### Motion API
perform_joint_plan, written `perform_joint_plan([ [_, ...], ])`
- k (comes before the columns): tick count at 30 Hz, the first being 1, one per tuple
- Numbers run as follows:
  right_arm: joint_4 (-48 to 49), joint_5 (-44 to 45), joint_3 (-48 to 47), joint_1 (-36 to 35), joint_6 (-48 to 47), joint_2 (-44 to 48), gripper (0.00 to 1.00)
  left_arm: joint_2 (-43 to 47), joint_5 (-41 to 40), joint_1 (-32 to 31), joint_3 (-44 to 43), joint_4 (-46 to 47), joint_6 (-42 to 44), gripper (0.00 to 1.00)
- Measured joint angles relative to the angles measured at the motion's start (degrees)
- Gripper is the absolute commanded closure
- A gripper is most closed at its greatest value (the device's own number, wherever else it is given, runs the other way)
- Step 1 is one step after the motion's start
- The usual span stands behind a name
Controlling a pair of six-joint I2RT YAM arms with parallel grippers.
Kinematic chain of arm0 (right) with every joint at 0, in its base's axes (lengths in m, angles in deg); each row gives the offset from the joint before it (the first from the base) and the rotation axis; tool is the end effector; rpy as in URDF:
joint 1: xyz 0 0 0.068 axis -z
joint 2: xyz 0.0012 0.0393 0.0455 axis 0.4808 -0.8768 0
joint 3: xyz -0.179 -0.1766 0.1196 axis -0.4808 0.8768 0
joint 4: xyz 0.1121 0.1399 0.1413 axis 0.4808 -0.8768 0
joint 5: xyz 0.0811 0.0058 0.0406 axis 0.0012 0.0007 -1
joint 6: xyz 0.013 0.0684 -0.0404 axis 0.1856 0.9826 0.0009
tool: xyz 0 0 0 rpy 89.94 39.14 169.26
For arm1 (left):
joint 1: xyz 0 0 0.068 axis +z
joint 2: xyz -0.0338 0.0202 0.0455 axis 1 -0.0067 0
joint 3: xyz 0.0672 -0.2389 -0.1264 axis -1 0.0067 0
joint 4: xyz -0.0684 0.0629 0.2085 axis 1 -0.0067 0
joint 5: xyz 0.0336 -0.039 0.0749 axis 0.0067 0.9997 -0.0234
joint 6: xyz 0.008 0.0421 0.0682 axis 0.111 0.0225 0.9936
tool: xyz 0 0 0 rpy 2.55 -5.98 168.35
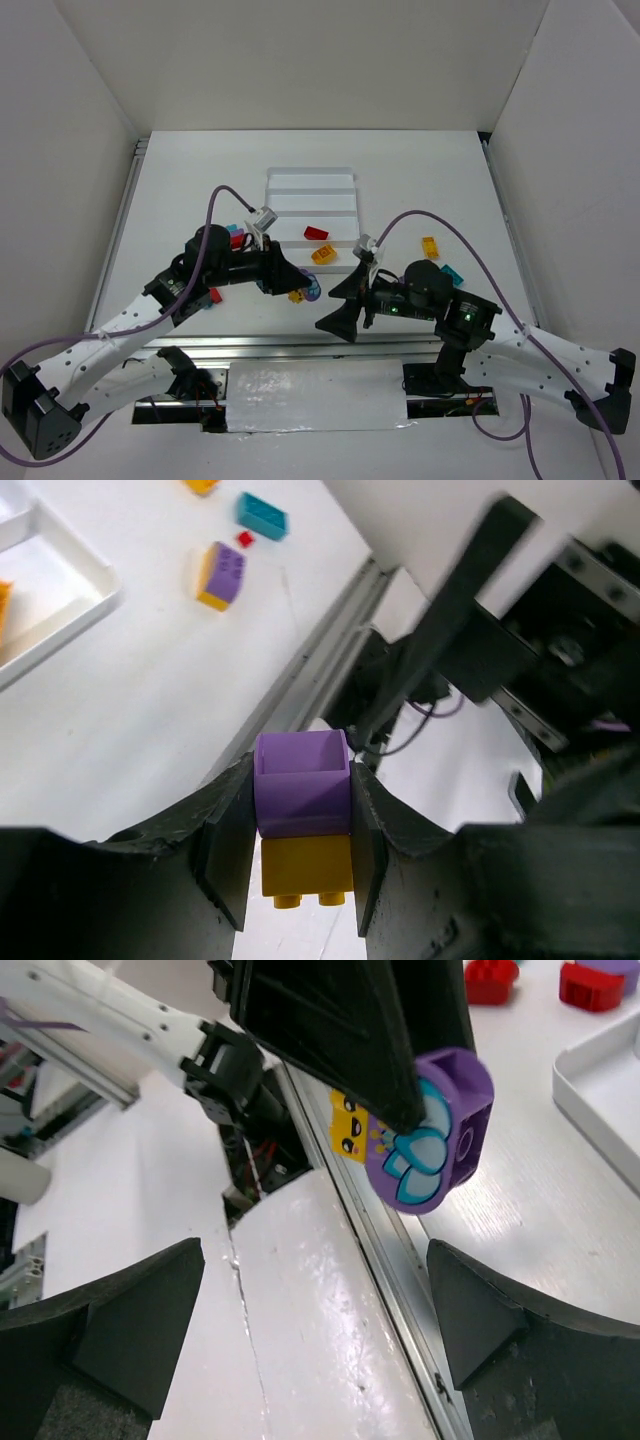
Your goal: Sort the legos into containers by color
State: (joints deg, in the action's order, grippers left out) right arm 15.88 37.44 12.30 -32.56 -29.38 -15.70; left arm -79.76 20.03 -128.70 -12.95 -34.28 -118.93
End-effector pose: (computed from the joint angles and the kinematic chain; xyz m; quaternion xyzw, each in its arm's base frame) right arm 0.0681 0.1572 0.3116 -0.3302 0.7018 0.4800 0.4099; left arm 0.1378 -0.1516 0.3210 0.1370 0.7600 -0.5255 0.3570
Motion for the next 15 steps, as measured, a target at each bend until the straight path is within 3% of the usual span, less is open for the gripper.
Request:
perform_joint_plan([
  [9,5.2,-5.8,3.5,8.1,2.6,0.6,0.10,2.4,15.0,-0.4,3.5,13.5,0.8,1.00],
  [15,10.8,-11.3,3.6,8.1,4.4,-0.1,0.33,2.1,19.8,-1.0,4.4,18.6,0.5,1.00],
])
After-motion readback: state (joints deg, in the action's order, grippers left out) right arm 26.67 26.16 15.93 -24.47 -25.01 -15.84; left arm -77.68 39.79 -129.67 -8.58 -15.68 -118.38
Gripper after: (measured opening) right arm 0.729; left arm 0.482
